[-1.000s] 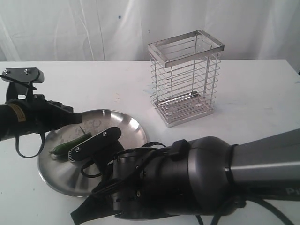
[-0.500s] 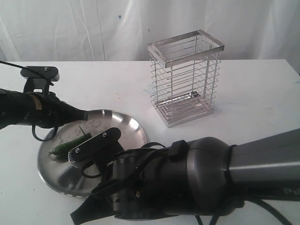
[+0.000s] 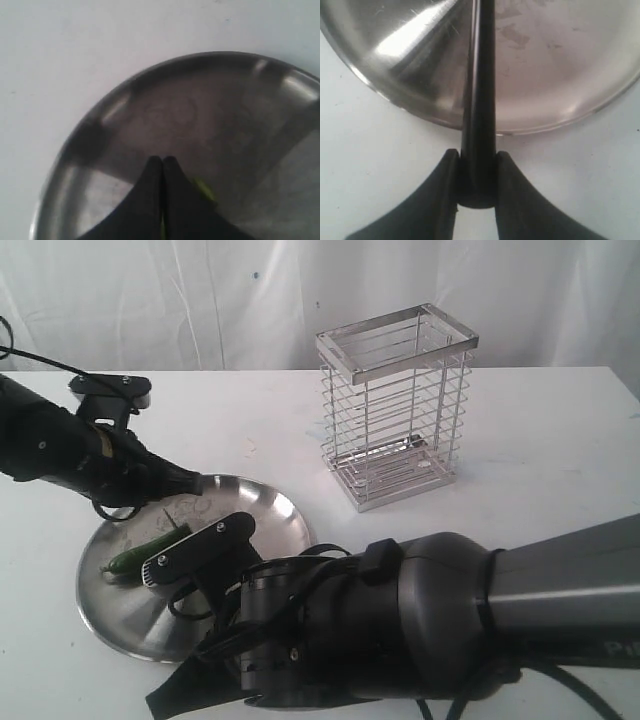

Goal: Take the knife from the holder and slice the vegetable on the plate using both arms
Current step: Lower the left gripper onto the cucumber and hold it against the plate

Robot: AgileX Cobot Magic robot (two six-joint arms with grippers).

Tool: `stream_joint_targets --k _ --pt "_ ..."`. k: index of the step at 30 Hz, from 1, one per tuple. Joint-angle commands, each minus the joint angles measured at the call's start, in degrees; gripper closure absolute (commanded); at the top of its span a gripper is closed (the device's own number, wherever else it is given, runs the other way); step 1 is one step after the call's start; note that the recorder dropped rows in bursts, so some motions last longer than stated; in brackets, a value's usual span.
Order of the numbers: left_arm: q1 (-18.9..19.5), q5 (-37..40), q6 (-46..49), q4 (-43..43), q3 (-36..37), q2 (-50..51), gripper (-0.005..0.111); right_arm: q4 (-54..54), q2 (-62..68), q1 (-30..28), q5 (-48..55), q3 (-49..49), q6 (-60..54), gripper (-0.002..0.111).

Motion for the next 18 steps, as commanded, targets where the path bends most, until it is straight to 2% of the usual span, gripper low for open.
stream_joint_targets --k 1,6,9,12,15,18 --pt "-3.6 3.0 5.0 -0.8 -2.5 0.5 0.107 -0.2 -0.2 0.3 -1.9 0.1 -0.6 0.108" --pt "-3.6 11.5 16.2 -4.8 -7.1 1.8 0.107 -0.3 -0.2 0.3 -1.9 0.1 -0.6 0.108" --pt "-3.4 14.8 28.3 -14.2 -8.8 1.8 0.107 -0.8 -0.2 0.3 -1.9 0.1 -0.7 0.108" --pt "-1.9 16.3 36.1 -23.2 -9.2 1.8 0.107 -1.4 -0.2 0.3 -1.9 0.1 -0.7 0.108" --pt "0.6 18.8 40.4 -29.1 -9.2 2.0 0.107 -1.4 -0.2 0.3 -1.9 0.1 -0.8 0.108" --pt "3.2 19.2 40.9 -30.0 -9.0 2.1 0.107 -1.6 -0.2 0.3 -1.7 0.1 -0.8 0.108"
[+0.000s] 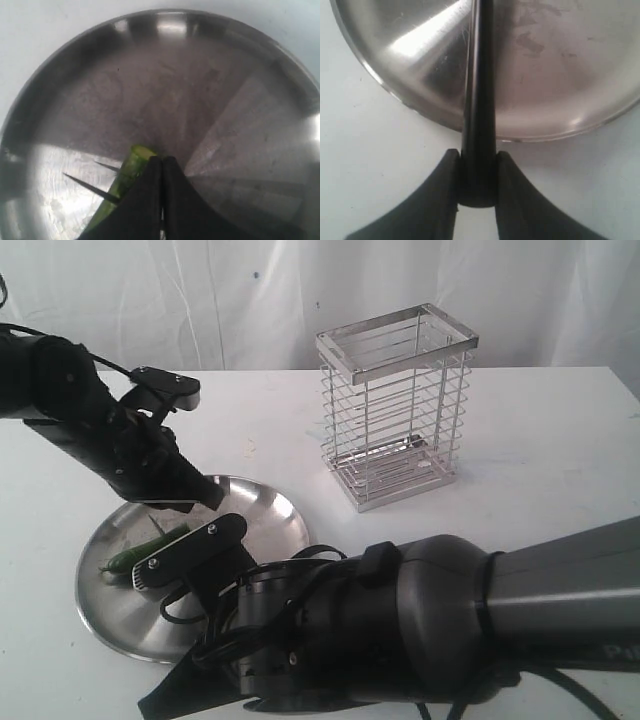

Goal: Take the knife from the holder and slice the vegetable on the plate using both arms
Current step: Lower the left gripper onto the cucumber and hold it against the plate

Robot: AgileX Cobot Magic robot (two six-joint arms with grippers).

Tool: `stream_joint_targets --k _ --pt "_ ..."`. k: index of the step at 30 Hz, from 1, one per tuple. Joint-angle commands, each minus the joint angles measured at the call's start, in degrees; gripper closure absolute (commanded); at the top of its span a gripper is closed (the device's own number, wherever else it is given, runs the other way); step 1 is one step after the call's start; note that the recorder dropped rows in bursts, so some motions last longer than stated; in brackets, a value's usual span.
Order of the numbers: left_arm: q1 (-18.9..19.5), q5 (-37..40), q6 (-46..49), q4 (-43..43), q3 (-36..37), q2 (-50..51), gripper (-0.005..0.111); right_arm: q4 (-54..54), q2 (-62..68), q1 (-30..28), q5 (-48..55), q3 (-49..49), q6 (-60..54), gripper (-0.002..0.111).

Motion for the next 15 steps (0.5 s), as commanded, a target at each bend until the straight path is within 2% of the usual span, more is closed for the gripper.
stream_joint_targets --k 1,7,15 --pt "3.7 1.9 2.8 -3.7 -0.1 0.1 0.107 -1.3 -0.2 0.1 0.4 0.1 -0.5 0.108" --pt "4.9 1.2 3.3 -3.8 -0.1 0.1 0.107 -4.8 -0.2 0.1 5.5 0.0 1.3 0.108" --pt "4.9 -0.2 3.3 -4.1 -0.1 0.1 0.107 -5.1 -0.8 0.1 4.6 0.0 1.3 0.108"
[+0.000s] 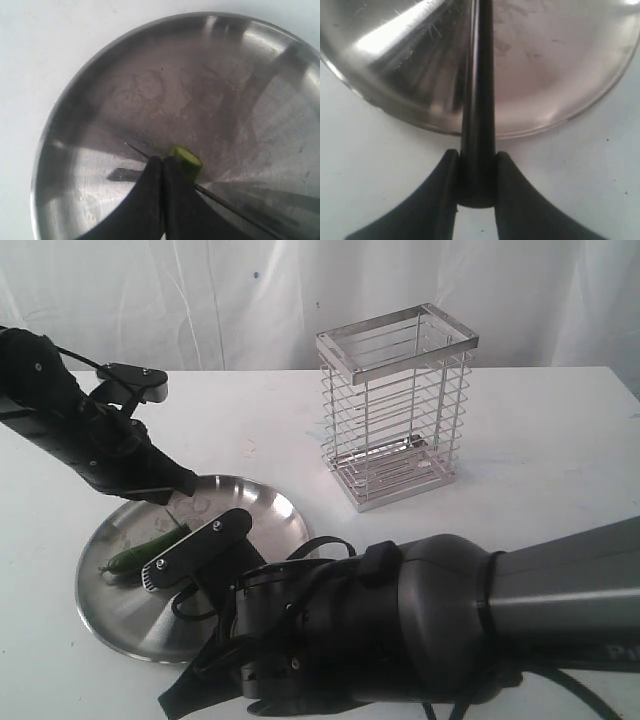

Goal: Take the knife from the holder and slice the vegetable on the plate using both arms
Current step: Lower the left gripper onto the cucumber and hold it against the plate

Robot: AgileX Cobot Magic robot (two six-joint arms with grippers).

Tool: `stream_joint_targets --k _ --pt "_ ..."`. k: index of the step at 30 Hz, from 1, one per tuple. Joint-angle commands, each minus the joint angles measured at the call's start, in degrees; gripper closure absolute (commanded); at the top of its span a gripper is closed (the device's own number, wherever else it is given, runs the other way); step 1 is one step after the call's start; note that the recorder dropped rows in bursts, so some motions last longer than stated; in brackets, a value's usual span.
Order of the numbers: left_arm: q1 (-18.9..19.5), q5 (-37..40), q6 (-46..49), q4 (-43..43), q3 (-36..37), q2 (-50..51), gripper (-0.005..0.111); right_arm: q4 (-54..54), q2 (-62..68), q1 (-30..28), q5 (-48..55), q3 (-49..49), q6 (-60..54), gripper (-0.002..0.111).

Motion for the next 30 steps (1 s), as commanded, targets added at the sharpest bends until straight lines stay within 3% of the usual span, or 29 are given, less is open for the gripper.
stream_joint_targets --k 1,30 --pt "0.2 -0.1 0.3 -0.9 -0.1 -0.2 0.107 -0.9 -0.8 0.1 -0.2 0.0 0.4 0.108" --pt "0.2 -0.9 0.4 -3.7 -0.1 3.4 0.107 -0.8 -0.8 0.1 0.0 0.0 0.4 0.108"
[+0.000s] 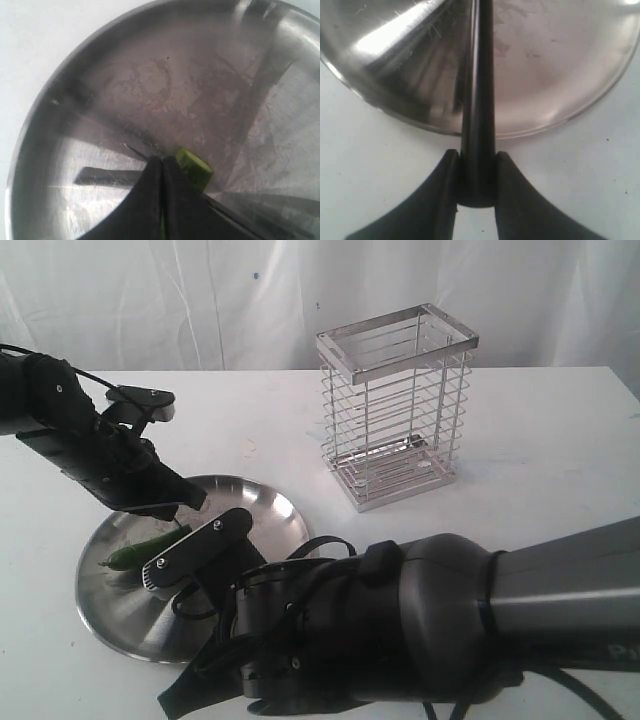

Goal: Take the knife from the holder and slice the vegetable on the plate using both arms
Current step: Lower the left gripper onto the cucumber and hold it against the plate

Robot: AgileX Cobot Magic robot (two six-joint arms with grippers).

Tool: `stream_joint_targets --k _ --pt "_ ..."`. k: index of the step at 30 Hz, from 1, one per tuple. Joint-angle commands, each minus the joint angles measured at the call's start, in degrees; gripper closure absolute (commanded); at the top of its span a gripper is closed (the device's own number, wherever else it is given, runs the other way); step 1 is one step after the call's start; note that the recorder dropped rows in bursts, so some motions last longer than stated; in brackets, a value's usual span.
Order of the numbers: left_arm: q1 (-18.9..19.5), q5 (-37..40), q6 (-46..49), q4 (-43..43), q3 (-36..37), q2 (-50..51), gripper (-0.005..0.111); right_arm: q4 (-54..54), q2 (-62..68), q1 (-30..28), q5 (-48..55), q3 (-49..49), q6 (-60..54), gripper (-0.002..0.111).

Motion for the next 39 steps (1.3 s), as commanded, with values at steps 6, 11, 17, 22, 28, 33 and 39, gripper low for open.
stream_joint_targets --k 6,11,17,22,28,33,39 --pt "0.2 -0.9 0.6 -1.8 -0.1 -3.9 0.107 -0.8 -0.7 0.1 -0.1 0.0 0.3 0.108" --pt "0.2 -0.5 2.1 -1.8 -0.1 -1.7 0.107 -0.8 -0.7 0.1 -0.3 0.0 0.3 0.108" --pt "0.1 1.9 2.4 -1.8 -0.1 4.1 0.107 -0.6 -0.7 0.1 -0.2 0.0 0.3 0.108" --pt "0.1 0.9 2.6 -1.8 -0.1 3.2 0.107 -0.6 -0.7 0.1 -0.2 0.0 0.3 0.108" --pt "0.1 -1.0 2.9 -1.8 -0.2 -3.4 0.107 -0.6 -0.7 0.1 -0.2 0.0 0.3 0.108" --pt "0.1 0.6 3.8 -1.6 -0.1 -4.9 0.107 -0.6 -0.7 0.1 -0.2 0.0 0.3 0.108" --pt "0.1 1.1 3.9 -1.3 0.2 1.3 0.107 -0.6 -0.7 0.1 -0.2 0.0 0.3 0.108"
